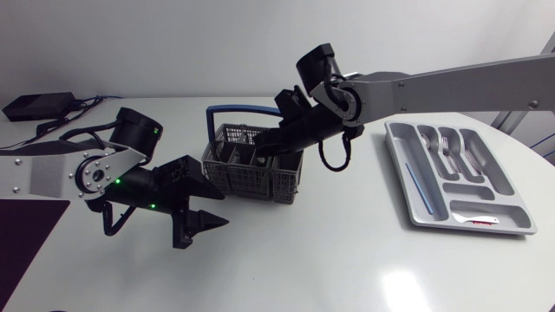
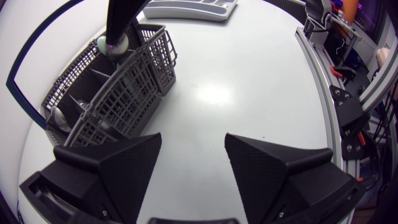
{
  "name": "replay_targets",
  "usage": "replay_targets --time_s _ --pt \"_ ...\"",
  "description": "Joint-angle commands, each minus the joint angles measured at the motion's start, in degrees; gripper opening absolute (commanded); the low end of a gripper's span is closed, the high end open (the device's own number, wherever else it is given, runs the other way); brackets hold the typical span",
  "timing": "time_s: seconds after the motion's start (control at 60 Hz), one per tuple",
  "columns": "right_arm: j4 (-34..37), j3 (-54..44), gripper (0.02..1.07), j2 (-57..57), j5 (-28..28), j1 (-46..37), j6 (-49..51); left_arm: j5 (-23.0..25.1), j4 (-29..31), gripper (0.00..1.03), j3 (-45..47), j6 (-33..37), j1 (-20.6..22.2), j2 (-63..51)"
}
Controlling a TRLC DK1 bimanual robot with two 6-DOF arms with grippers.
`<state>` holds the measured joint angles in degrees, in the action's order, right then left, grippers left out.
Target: Unload the cutlery basket into the drawer organizer.
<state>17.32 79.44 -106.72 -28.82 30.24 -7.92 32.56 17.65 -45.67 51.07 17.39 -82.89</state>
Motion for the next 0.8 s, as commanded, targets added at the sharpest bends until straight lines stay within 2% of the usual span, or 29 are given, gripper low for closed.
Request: replay_targets --time_s 0.0,0.383,0.65,0.783 --pt "-1.2 -0.7 0.09 3.4 -1.5 -0.7 -2.4 0.4 -0.1 0.72 1.7 0.3 0.5 0.5" --pt "3.7 1.0 0.09 9.1 -9.2 -4.8 -3.0 -0.3 0.0 0.72 1.7 -0.7 1.8 1.3" --pt "16.8 5.9 0.09 11.2 -17.9 -8.8 -0.5 -0.9 0.0 0.72 1.7 -1.6 2.7 1.9" --pt "25.0 7.0 0.09 11.4 -23.9 -10.8 2.4 -1.2 0.0 0.72 1.7 -2.0 3.5 2.0"
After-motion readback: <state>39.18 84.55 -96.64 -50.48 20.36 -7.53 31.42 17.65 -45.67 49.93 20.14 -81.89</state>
